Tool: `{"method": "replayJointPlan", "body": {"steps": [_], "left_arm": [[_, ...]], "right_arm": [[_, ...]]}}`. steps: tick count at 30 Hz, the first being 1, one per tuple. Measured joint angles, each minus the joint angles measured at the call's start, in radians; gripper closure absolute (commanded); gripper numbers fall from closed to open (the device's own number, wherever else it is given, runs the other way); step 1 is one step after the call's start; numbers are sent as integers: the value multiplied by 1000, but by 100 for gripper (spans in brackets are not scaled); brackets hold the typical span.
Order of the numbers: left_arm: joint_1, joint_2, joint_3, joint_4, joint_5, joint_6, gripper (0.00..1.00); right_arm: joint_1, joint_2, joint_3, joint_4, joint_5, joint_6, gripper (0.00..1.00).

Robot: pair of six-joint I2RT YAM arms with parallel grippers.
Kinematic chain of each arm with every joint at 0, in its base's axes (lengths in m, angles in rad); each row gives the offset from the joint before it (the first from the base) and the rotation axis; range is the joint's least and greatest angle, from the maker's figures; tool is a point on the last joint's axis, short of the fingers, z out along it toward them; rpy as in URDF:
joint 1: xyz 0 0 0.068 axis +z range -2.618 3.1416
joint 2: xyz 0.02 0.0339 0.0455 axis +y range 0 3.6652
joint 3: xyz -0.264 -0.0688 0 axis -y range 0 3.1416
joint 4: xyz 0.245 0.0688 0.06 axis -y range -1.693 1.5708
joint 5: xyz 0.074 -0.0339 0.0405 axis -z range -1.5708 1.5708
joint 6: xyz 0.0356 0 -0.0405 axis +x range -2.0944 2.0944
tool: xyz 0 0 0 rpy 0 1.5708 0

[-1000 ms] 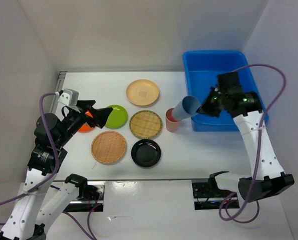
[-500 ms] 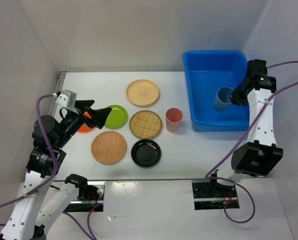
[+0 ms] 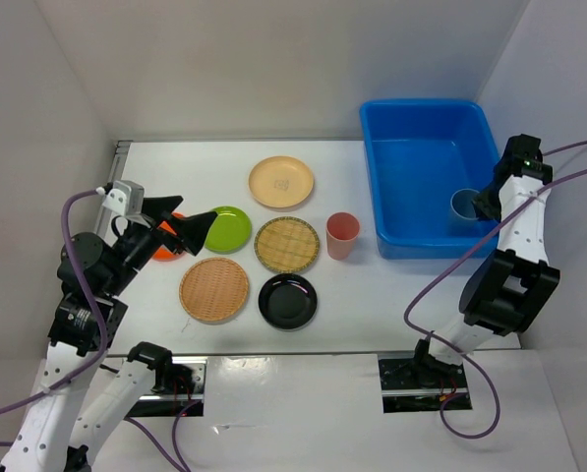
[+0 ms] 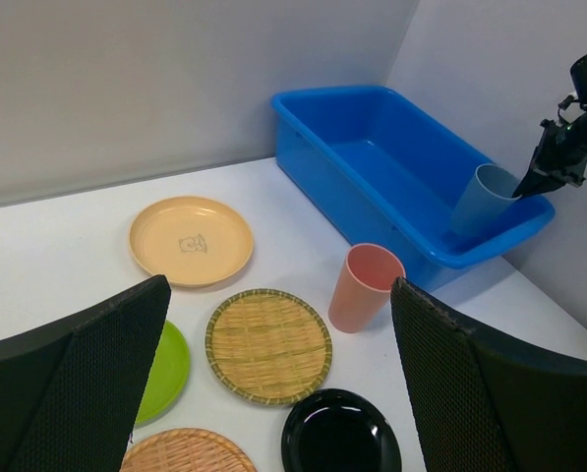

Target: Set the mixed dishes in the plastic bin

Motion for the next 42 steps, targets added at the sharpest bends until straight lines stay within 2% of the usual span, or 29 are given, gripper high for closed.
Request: {"method": "replayJointPlan", "body": {"steps": [9,12,23,25,26,27,29,33,38,42], "left_arm": [[0,0,0,0,-1,0,1],[0,0,0,0,-1,0,1],[0,-5,0,0,-2,-3,1],[0,-5,-1,0,-1,-5,1],[0,-5,-1,0,-1,-6,1],[0,-5,-2,0,-1,-6,1],[0,-5,-3,0,-1,-6,1],[0,-5,-3,0,-1,-6,1],[0,-6,-8,0,0,-6,1],[0,-5,-12,0,0,-7,1]], "right_arm": [[0,45,-93,93,-21,-4,100],[0,48,-108,105,-24,-5,94],[0,52,-147,139,-44,-10,55],[0,52,-141,137,-48,-14,51],[0,52,-134,132,-50,-16,47],[0,52,-124,127,-53,-18,34],[0,52,-92,111,-56,-18,15],[6,51,5,72,-48,-22,0],[65,47,183,-3,22,-21,0],[205,31,328,-28,63,-22,0]]}}
